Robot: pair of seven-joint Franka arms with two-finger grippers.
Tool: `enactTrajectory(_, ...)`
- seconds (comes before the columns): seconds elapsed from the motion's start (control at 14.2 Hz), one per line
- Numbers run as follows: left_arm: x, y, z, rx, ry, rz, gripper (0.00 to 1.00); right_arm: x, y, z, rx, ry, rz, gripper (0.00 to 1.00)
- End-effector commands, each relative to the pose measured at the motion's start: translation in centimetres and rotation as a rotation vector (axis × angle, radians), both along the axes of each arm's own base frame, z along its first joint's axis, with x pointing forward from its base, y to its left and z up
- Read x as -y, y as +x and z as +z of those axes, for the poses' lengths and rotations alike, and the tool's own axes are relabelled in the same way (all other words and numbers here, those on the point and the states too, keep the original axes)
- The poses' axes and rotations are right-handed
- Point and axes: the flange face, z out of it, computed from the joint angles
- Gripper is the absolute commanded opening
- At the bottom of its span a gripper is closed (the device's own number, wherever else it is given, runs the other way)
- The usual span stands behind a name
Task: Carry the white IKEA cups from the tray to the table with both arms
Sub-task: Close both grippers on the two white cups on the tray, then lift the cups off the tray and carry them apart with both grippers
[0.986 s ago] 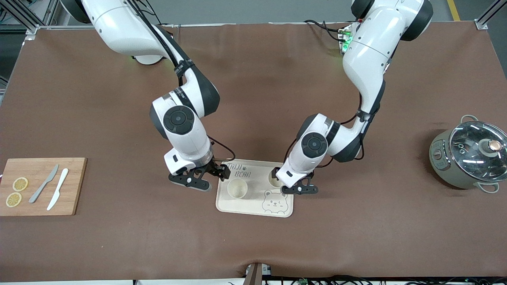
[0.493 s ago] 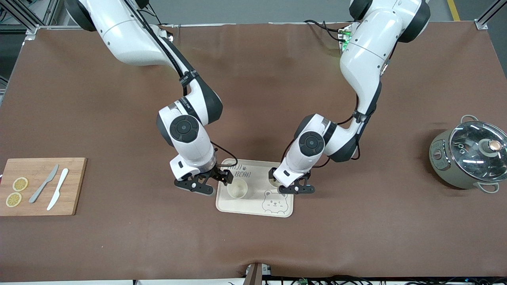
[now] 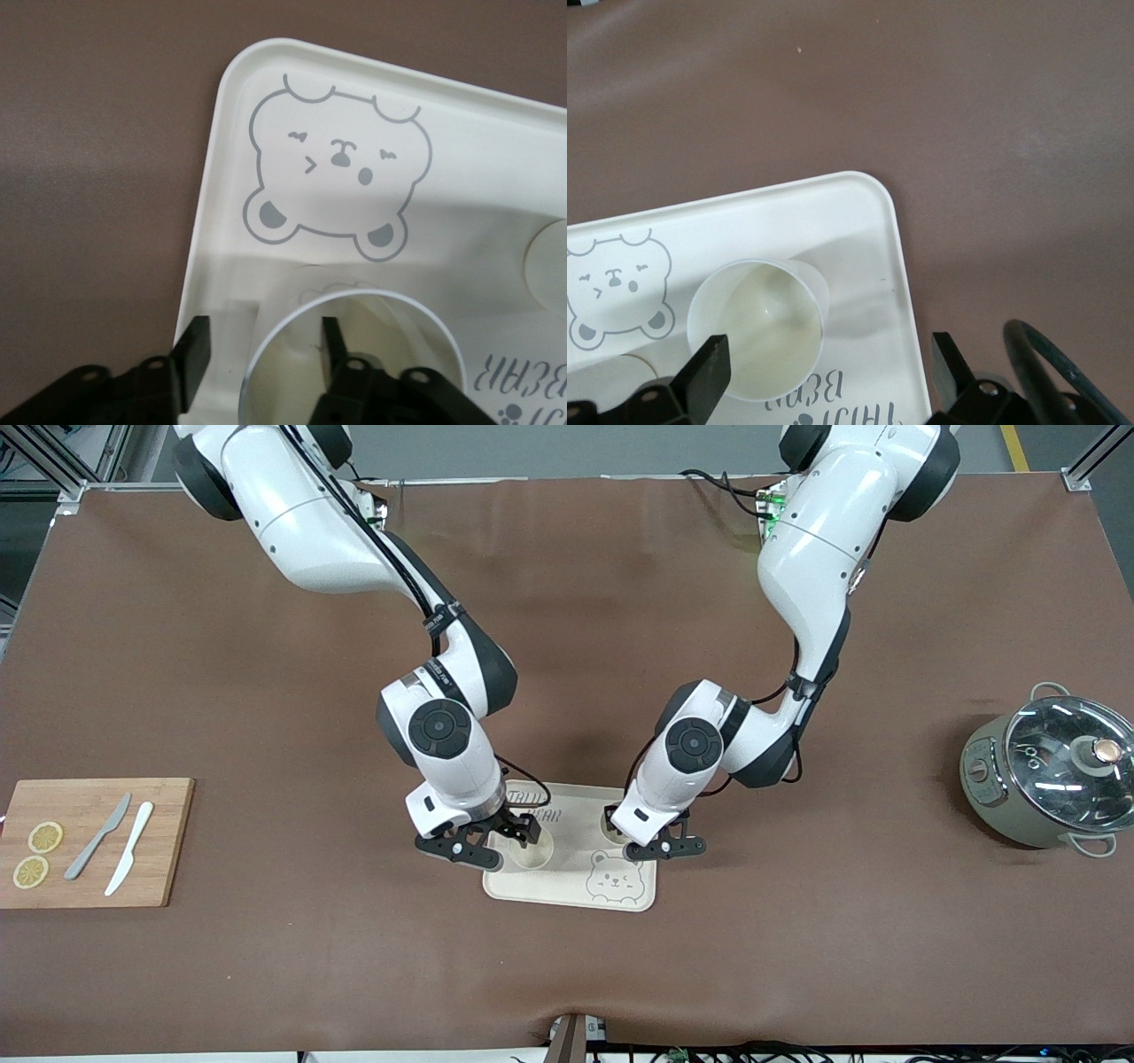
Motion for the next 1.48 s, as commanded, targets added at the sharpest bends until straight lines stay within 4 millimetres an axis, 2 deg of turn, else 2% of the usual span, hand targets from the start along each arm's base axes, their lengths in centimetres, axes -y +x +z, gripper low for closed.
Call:
enactTrajectory(0.0,0.3,0.1,0.2,0.020,0.013,0.009,0.00,-1.0,0.1,-0.8,0.015,-0.010,-0.007,1.00)
enactTrajectory(0.28,0.2,0.2,0.3,0.023,0.015,0.006,0.00,-1.8,-0.5,-2.7,0.014,-0.046,0.016,1.00)
enactTrajectory(0.49,-1.3,0.9,1.8,0.021,0.051,-0.021,0.00,-2.4,-0.9,-4.3,0.014,-0.044,0.026,1.00)
enactTrajectory(0.63,-3.5,1.1,4.0,-0.033,0.105,-0.064,0.00,-2.4,-0.8,-5.1,0.019,-0.037,0.021,1.00)
enactTrajectory(0.7,-4.3,0.6,5.8,-0.070,0.135,-0.109,0.00,-2.4,-0.8,-5.4,0.028,-0.030,0.018,1.00)
enactTrajectory(0.85,-8.4,0.6,8.8,-0.110,0.168,-0.113,0.00,-2.6,-0.8,-5.7,0.030,-0.028,0.019,1.00)
enactTrajectory(0.99,-12.8,-1.3,10.7,-0.109,0.176,-0.147,0.00,-2.2,-0.6,-5.8,0.032,-0.037,0.014,1.00)
enactTrajectory(1.06,-15.5,-2.7,11.3,-0.064,0.162,-0.159,0.00,-2.2,-0.6,-5.8,0.031,-0.036,0.015,1.00)
enactTrajectory(1.2,-20.5,-5.7,11.1,0.032,0.133,-0.193,0.00,-1.8,-0.2,-5.6,0.033,-0.032,0.009,0.97)
enactTrajectory(1.27,-22.6,-6.6,10.9,0.030,0.138,-0.221,0.00,-1.7,-0.2,-5.6,0.031,-0.032,0.006,0.76)
enactTrajectory(1.34,-24.3,-6.9,11.1,0.029,0.143,-0.248,0.00,-1.6,-0.2,-5.6,0.030,-0.033,0.006,0.59)
enactTrajectory(1.41,-25.9,-7.5,11.2,0.023,0.148,-0.267,0.00,-1.5,-0.1,-5.5,0.027,-0.036,0.004,0.54)
